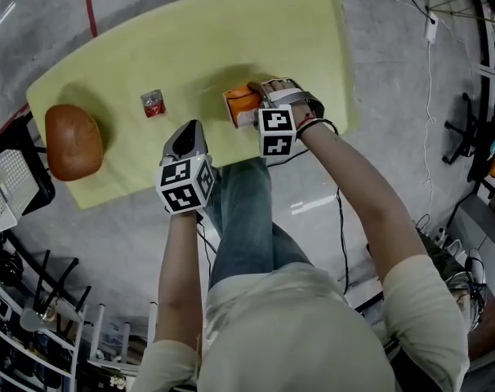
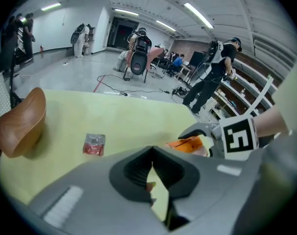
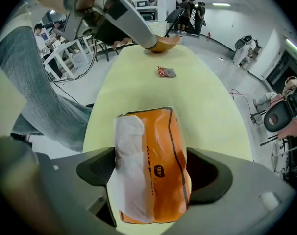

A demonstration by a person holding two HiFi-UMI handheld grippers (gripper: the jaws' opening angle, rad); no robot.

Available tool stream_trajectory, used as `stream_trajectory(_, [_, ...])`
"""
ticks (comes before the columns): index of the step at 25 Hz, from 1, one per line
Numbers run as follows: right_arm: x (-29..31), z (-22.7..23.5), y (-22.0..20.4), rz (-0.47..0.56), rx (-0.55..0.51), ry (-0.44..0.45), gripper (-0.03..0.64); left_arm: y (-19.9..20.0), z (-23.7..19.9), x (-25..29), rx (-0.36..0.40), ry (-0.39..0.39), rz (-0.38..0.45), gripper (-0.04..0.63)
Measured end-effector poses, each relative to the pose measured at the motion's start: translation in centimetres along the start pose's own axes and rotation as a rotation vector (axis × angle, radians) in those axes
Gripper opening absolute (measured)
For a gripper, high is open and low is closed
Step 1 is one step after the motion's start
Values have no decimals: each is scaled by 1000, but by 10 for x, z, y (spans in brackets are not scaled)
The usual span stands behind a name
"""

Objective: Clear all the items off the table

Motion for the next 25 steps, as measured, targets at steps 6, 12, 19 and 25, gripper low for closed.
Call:
stream_trajectory(6, [18, 5, 0, -14, -30, 17, 452, -6, -6, 12, -4, 12, -14, 9])
stream_trajectory(12, [26, 7, 0, -17, -17, 36, 457, -12, -8, 15, -8, 12, -28, 9])
stream_trajectory(19, [25, 7, -1, -28, -18, 25, 448, -11, -4, 12, -6, -1, -29, 9])
stream_trajectory(25, [18, 4, 2, -55, -22, -7, 353, -7, -5, 3, -6, -9, -18, 9])
Point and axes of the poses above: the fingertips, and each gripper's own axes: x forward along the fingers, z to its right, y out of its top, the point moved 6 cm from there along -x, backward along the fingers, and after that the axes turned 6 degrees about y, right-handed, at the moved point
